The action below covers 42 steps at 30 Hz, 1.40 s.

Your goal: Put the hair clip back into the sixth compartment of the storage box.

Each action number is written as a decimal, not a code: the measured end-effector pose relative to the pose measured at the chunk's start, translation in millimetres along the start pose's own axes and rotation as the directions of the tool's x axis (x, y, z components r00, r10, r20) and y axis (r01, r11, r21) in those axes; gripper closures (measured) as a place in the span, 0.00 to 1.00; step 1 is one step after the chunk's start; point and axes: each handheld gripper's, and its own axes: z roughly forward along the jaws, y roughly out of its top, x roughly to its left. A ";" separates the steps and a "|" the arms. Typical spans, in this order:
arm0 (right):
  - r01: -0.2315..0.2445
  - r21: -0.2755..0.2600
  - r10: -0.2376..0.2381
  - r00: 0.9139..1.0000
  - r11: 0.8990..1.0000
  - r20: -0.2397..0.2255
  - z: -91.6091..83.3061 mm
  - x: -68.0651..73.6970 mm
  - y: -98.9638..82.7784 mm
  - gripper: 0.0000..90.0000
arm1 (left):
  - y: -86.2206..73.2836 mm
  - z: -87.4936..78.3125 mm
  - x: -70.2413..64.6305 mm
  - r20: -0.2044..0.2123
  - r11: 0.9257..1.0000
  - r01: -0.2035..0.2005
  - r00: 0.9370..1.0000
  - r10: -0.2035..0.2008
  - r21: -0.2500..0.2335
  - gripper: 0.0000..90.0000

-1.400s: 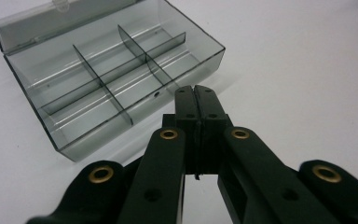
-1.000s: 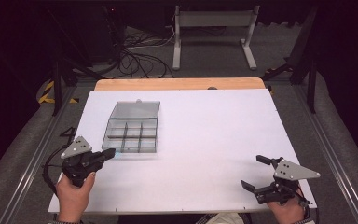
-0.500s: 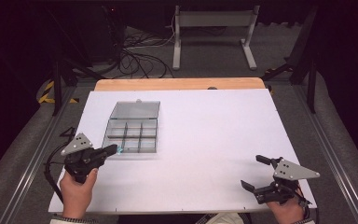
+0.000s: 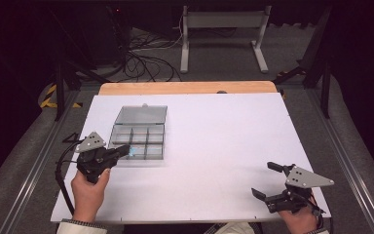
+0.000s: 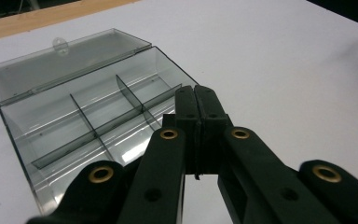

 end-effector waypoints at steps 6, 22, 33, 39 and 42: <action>0.002 0.000 -0.002 1.000 1.000 -0.001 0.0 -0.3 -0.2 0.00 | 9.5 10.9 -1.3 0.000 1.000 -0.024 1.000 0.024 0.012 0.99; 0.000 0.000 0.000 1.000 1.000 -0.002 -0.5 -0.5 -0.4 0.00 | 28.0 37.6 -2.7 -0.014 0.998 -0.046 0.999 0.046 0.041 0.99; 0.000 0.000 0.000 1.000 1.000 -0.002 -0.5 -0.6 -0.6 0.00 | 32.7 53.6 2.1 -0.012 0.999 -0.030 0.999 0.030 0.039 0.99; 0.002 -0.002 -0.002 1.000 1.000 -0.001 -0.9 -0.8 -0.7 0.00 | 34.3 62.4 3.8 -0.006 0.999 -0.009 1.000 0.010 0.042 0.99; -0.001 -0.004 0.001 1.000 1.000 0.000 -1.2 -1.0 -0.8 0.00 | 35.3 66.4 6.1 -0.006 0.999 -0.010 1.000 0.010 0.047 0.99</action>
